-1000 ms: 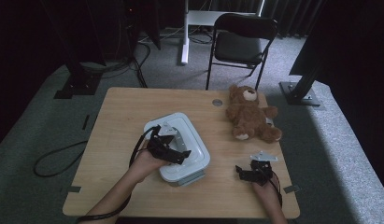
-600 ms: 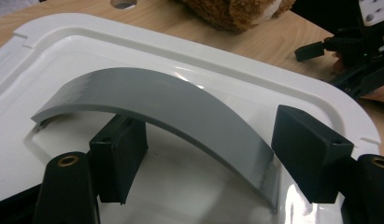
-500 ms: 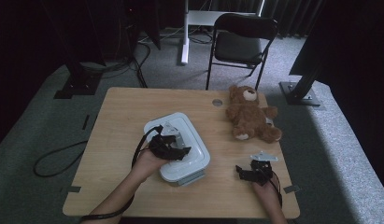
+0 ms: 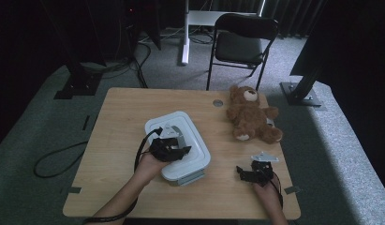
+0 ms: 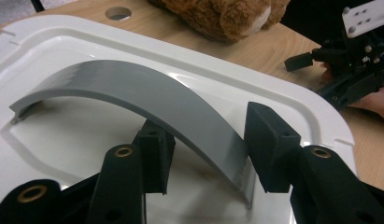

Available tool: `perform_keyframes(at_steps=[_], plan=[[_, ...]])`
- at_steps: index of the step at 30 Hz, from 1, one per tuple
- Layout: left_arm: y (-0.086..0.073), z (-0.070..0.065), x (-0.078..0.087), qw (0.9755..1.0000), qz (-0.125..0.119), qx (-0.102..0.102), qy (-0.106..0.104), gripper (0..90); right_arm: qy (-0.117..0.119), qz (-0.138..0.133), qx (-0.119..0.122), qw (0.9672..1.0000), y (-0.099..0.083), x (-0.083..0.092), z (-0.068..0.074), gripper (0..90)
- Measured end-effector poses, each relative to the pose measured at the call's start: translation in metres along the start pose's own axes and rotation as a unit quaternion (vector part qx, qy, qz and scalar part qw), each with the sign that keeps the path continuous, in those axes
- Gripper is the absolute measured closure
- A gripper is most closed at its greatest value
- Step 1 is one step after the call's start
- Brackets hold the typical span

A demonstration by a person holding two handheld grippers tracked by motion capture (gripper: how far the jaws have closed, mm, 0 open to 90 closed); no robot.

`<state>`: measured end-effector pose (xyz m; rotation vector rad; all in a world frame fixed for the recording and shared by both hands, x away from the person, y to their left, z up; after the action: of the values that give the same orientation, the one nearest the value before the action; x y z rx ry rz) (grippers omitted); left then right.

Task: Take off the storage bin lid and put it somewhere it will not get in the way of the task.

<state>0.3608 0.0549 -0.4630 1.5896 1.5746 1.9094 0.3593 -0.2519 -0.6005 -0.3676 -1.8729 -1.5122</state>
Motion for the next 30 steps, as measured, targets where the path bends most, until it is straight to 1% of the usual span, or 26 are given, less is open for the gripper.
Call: perform_keyframes(at_steps=[3, 7, 8, 9, 12, 16, 18, 21, 30], plan=[[0.001, -0.002, 0.004, 1.0, -0.003, -0.008, 0.001, 56.2, 0.0, 0.0, 0.0, 1.0, 0.0, 0.0, 0.0, 14.2], [0.005, -0.006, 0.011, 0.9998, -0.017, -0.009, -0.005, 59.8, 0.0, 0.001, -0.001, 1.0, 0.0, 0.0, 0.0, 14.3], [0.005, -0.006, 0.011, 0.9998, -0.017, -0.009, -0.005, 60.5, 0.0, 0.001, -0.001, 1.0, 0.0, 0.0, 0.0, 14.3], [0.008, -0.007, 0.016, 0.9997, -0.022, -0.007, -0.01, 60.5, 0.0, 0.001, -0.001, 1.0, 0.0, 0.0, 0.0, 14.3], [0.01, -0.007, 0.022, 0.9995, -0.029, -0.005, -0.01, 63.9, 0.0, 0.001, 0.0, 1.0, 0.0, 0.0, 0.0, 14.2], [0.013, -0.008, 0.031, 0.9991, -0.04, -0.013, 0.001, 67.7, 0.0, 0.001, 0.0, 1.0, 0.0, 0.0, 0.0, 14.3], [0.014, -0.007, 0.035, 0.9989, -0.044, -0.013, 0.004, 69.0, 0.0, 0.001, -0.001, 1.0, 0.0, 0.0, 0.0, 14.3], [0.013, -0.005, 0.04, 0.9987, -0.047, -0.014, 0.01, 69.2, -0.001, 0.001, -0.002, 1.0, 0.0, 0.0, 0.0, 14.3], [0.008, -0.001, 0.057, 0.9983, -0.053, -0.013, 0.019, 69.2, -0.001, 0.001, -0.002, 1.0, 0.0, 0.0, 0.0, 14.4]])
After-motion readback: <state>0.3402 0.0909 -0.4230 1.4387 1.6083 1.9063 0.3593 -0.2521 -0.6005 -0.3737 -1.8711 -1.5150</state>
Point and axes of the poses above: each handheld gripper's, and its own axes: x roughly backward along the jaws, y roughly out of its top, z roughly to its left, the point moved 6 cm from there along -x, roughly forward along the jaws, and after that the axes turned 7 degrees about -y, right-handed, at the moved point
